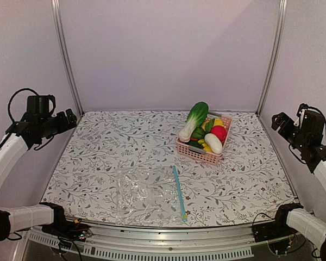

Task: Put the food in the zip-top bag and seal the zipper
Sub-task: Pick up the zipper food storage bag at the center of the board, then pass from the left arm to the right, then pass from the right arm to the left, then pass from the left arm to the right

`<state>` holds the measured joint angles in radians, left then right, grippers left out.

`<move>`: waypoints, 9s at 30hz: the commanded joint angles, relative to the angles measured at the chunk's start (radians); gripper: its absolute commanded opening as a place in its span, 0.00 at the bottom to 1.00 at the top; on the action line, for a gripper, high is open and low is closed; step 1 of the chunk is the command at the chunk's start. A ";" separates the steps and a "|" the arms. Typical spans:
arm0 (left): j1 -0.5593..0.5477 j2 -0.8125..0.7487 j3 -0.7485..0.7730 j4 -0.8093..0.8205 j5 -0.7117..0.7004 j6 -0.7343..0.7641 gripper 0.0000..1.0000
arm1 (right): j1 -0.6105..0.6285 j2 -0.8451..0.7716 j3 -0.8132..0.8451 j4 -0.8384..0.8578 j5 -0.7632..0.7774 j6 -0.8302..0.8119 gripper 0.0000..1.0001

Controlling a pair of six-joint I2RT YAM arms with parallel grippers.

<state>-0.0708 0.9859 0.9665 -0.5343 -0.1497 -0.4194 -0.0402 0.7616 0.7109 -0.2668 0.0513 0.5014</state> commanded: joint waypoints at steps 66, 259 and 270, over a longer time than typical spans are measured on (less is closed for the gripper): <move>-0.459 0.428 -0.256 0.349 0.353 -0.234 0.04 | 0.398 0.290 0.144 -0.031 -0.294 -0.009 0.99; -0.817 0.382 0.476 -0.515 0.563 0.490 0.00 | 0.991 0.796 0.921 -0.537 -0.602 -0.527 0.46; -0.773 0.241 0.339 -0.297 0.455 0.382 0.55 | 0.988 0.726 0.815 -0.386 -0.514 -0.507 0.00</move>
<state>-0.8814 1.3041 1.3712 -0.9634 0.3698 0.0265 0.9428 1.5398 1.6009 -0.7597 -0.5228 -0.0158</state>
